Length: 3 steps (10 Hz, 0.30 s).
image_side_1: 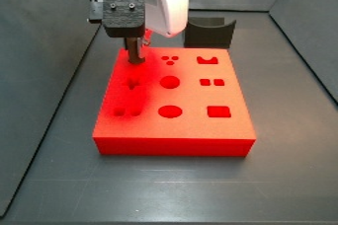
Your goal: Insert the hexagon object.
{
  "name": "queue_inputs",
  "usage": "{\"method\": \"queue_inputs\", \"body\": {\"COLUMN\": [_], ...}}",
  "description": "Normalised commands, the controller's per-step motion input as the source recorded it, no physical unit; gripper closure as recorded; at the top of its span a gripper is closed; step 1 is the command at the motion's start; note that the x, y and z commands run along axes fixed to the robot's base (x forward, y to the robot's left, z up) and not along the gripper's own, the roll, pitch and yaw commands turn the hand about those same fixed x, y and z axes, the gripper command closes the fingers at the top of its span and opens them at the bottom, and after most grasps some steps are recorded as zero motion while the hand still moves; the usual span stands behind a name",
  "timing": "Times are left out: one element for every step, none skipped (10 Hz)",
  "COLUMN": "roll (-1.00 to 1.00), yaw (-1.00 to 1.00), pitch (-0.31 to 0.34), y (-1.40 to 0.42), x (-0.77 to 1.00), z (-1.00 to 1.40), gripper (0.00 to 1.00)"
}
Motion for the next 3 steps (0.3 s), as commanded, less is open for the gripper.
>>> {"method": "queue_inputs", "body": {"roll": [0.11, 0.0, 0.0], "yaw": [-0.08, 0.0, 0.0], "pitch": [0.011, 0.0, 0.0], "y": [-0.01, 0.0, 0.0], "x": [-0.01, 0.0, 0.0], "z": [-0.05, 0.0, 0.0], "gripper": [1.0, 1.0, 1.0]}}
